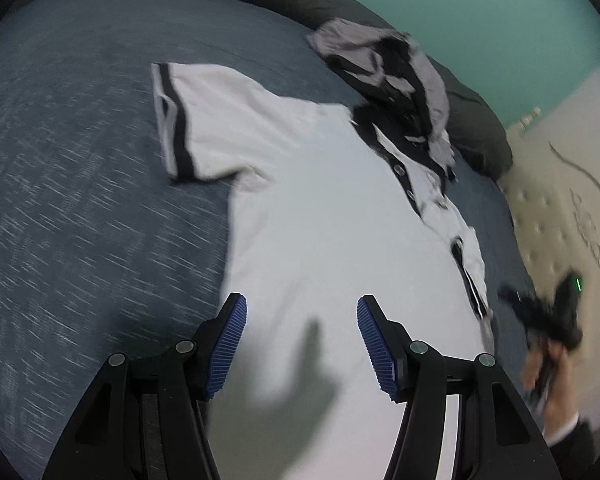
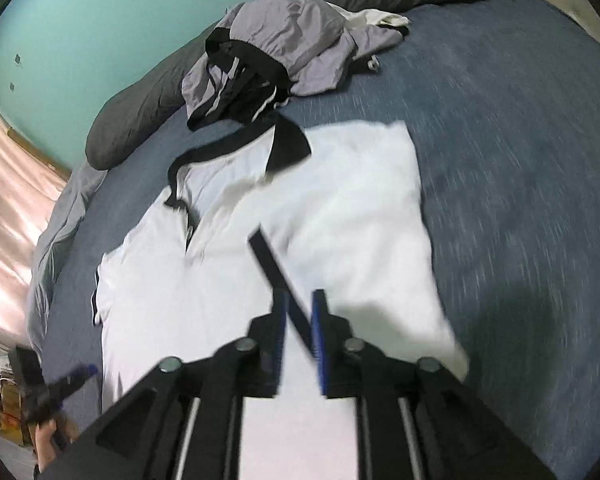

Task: Fold clothes
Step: 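Move the left tool to the other black-trimmed sleeve and close on its cuff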

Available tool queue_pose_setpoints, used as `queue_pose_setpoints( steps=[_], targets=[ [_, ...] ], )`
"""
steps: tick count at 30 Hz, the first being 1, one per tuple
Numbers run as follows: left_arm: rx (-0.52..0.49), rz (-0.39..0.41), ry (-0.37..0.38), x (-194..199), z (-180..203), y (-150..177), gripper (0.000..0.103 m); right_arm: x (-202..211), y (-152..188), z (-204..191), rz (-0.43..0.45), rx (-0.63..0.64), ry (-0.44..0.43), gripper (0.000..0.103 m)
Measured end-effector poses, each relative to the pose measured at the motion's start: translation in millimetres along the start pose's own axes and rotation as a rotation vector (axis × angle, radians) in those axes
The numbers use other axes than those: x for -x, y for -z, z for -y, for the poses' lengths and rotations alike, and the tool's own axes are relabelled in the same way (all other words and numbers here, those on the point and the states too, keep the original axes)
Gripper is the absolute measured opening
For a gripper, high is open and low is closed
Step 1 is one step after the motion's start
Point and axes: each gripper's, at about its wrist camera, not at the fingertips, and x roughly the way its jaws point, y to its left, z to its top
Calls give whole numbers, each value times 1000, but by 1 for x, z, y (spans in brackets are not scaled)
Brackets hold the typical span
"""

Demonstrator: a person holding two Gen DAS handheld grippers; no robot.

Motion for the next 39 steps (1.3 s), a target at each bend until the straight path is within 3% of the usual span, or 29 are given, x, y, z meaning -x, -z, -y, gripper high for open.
queue_pose_setpoints(
  steps=[4, 6, 7, 19, 32, 34, 36, 39],
  targets=[
    [22, 33, -62, 8, -14, -16, 67, 14, 31, -14, 6, 24, -15, 29],
    [36, 54, -86, 11, -22, -26, 75, 16, 44, -16, 7, 9, -45, 49],
    [44, 64, -100, 12, -26, -31, 76, 16, 50, -17, 1, 1, -63, 52],
    [112, 31, -203, -22, -58, -94, 81, 6, 79, -20, -6, -15, -63, 57],
    [114, 64, -224, -50, -60, -139, 79, -1, 82, -14, 4, -36, -85, 57],
    [112, 64, -230, -52, -62, -140, 73, -1, 82, -13, 6, -40, -84, 57],
    [112, 64, -229, -52, -62, -141, 56, -2, 82, -12, 5, -44, -84, 57],
    [106, 59, -223, -53, -61, -141, 41, -2, 82, -10, 5, -47, -83, 57]
  ],
)
